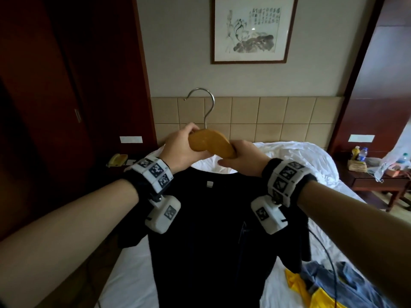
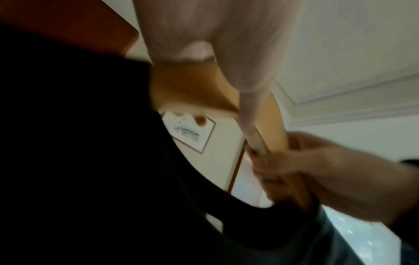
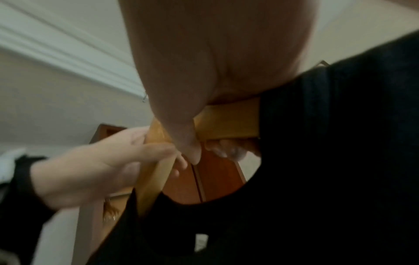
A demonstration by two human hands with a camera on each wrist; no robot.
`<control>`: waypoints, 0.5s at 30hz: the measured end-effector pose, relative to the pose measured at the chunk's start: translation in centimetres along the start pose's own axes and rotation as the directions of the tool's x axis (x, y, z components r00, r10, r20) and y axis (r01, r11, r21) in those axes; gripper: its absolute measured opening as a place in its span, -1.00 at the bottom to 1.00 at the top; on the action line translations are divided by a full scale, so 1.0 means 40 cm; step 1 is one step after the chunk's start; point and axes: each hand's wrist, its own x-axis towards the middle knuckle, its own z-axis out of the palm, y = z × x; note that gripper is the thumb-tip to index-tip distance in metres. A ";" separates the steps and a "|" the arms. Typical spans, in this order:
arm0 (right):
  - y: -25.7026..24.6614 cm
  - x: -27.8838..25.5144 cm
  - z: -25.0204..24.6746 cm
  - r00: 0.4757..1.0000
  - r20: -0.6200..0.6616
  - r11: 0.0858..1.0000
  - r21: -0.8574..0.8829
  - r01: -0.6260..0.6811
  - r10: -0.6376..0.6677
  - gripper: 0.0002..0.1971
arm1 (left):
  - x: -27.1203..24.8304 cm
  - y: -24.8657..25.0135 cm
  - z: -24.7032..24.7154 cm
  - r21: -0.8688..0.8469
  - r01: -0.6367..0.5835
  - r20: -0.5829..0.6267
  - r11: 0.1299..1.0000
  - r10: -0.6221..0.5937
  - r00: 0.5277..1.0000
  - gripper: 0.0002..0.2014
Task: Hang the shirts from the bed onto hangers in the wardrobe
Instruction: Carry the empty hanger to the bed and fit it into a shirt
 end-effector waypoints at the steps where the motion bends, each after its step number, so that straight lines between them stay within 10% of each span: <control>1: 0.006 0.002 -0.006 1.000 -0.009 1.000 -0.022 -0.021 0.021 -0.83 | 0.003 -0.015 -0.023 -0.049 -0.014 0.074 0.999 0.018 0.997 -0.35; 6: 0.032 -0.001 -0.030 0.993 -0.041 0.994 -0.005 -0.113 0.113 -0.70 | -0.024 -0.128 -0.107 -0.068 0.082 0.376 0.994 -0.051 0.925 -0.45; 15: 0.041 -0.003 -0.027 0.996 0.047 0.997 0.013 -0.072 0.071 -0.67 | -0.085 -0.215 -0.128 0.069 0.077 0.345 0.995 -0.096 0.934 -0.53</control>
